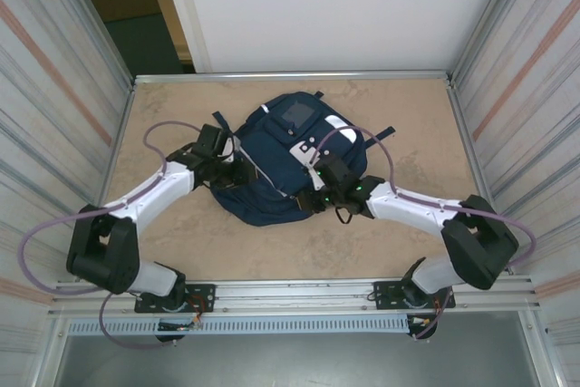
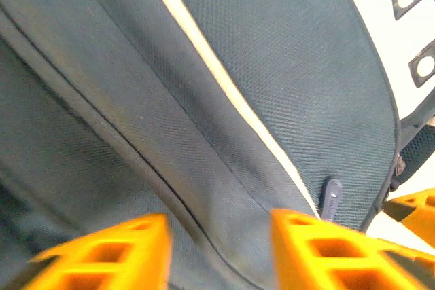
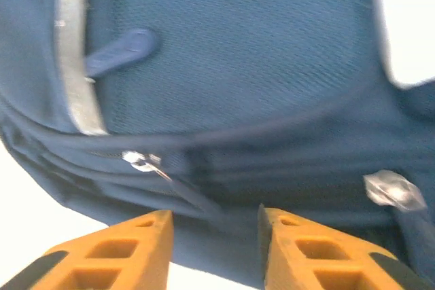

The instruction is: Pack the student bag

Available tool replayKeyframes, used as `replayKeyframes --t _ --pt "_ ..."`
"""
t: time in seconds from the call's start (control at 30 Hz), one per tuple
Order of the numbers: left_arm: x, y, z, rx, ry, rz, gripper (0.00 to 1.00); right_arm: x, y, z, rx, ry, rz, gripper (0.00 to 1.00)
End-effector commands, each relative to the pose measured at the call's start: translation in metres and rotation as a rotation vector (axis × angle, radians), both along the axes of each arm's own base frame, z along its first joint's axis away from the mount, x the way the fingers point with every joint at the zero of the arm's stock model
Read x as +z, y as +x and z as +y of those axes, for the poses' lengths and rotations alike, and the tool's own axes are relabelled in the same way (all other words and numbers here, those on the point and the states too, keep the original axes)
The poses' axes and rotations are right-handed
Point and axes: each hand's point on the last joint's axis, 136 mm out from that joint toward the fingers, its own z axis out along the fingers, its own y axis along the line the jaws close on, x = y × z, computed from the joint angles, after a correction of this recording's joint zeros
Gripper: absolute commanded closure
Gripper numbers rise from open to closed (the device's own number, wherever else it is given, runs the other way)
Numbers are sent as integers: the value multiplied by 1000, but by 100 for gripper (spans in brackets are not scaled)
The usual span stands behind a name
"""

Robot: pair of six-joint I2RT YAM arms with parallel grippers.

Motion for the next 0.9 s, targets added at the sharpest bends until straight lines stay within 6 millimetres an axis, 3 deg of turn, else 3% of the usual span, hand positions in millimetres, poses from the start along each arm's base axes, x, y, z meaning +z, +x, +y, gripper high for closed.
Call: replayKeyframes --t 0.0,0.07,0.17,0.23,0.33,0.43,0.57,0.67,0.73,0.8,0.87 --pt "39 2 18 15 108 -224 1 35 1 -18 -28 54 -69 1" --pt "60 2 29 34 151 -363 1 57 3 -28 -38 105 -119 1" --pt "84 -3 57 92 230 -517 1 85 20 -64 -168 82 -245 1" --pt "94 -10 76 100 317 -621 1 106 32 -104 -329 24 -346 1" --pt "100 -18 101 122 438 -753 1 121 42 -166 -569 -51 -462 1" --pt "90 -20 125 198 541 -851 1 118 44 -212 -699 -94 -513 1" --pt "66 -19 140 229 585 -932 1 98 44 -262 -800 -133 -592 1" --pt "48 -17 146 211 591 -928 1 79 44 -256 -629 -68 -688 1" --pt "38 -11 156 242 594 -893 1 70 42 -264 -677 -20 -689 1" --pt "25 -4 146 96 582 -924 1 60 43 -269 -690 -40 -695 1" --pt "15 1 148 65 578 -950 1 53 46 -271 -704 -36 -713 1"
